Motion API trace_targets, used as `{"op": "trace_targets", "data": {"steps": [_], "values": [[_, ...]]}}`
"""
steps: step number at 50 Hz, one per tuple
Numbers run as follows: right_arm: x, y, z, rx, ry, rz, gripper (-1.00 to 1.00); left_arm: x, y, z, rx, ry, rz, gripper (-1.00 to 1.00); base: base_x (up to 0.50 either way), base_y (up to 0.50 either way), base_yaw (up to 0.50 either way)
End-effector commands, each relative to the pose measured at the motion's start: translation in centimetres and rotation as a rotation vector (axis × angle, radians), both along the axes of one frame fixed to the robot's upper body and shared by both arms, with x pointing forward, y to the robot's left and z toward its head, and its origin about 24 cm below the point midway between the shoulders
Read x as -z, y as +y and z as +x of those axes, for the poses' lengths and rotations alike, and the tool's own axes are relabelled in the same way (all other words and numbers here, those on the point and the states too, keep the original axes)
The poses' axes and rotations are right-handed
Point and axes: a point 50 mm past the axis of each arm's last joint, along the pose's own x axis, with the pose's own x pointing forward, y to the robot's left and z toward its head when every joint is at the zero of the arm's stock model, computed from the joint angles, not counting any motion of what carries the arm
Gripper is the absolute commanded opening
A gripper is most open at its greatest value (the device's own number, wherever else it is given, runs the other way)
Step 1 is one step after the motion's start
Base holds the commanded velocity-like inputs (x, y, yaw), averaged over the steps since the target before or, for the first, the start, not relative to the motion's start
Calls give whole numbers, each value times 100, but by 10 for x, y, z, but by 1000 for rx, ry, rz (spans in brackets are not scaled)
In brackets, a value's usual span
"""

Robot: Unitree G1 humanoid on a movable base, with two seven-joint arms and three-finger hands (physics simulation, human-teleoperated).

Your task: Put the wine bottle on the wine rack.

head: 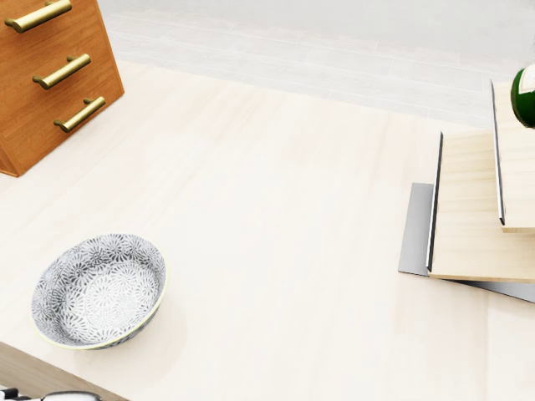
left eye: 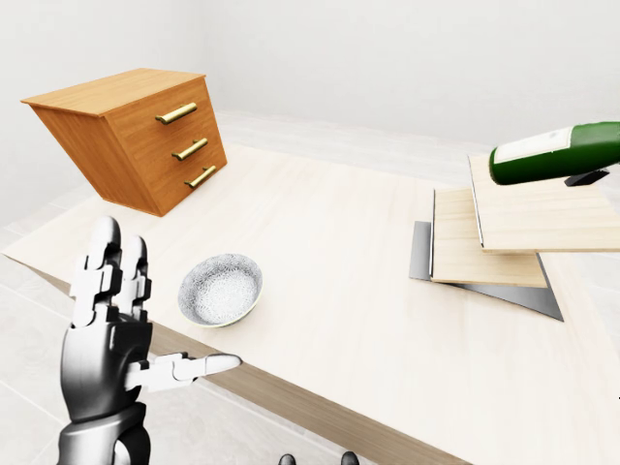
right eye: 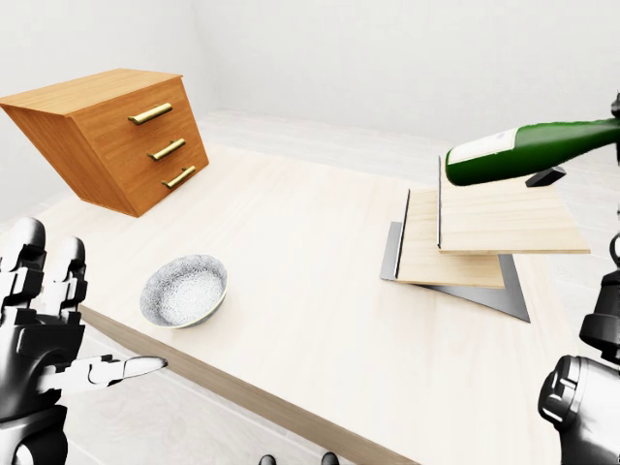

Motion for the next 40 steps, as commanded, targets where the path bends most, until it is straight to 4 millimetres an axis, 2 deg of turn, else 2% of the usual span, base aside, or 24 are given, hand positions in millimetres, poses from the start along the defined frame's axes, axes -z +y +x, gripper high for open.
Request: {"op": "trace_targets", "data": {"steps": [1, 13, 28, 40], "values": [[10, 1, 6, -20, 15, -30, -100, -2, -1, -1, 1, -9, 4, 100, 0, 0, 0], [23, 3, 14, -34, 56, -52, -100, -1, -1, 0, 0, -3, 4, 100, 0, 0, 0], [28, 12, 24, -63, 62, -55, -100, 4, 1, 2, 0, 17, -5, 100, 0, 0, 0], [33, 9, 29, -85, 107, -116, -100, 3, 1, 2, 0, 15, -5, 100, 0, 0, 0]]}}
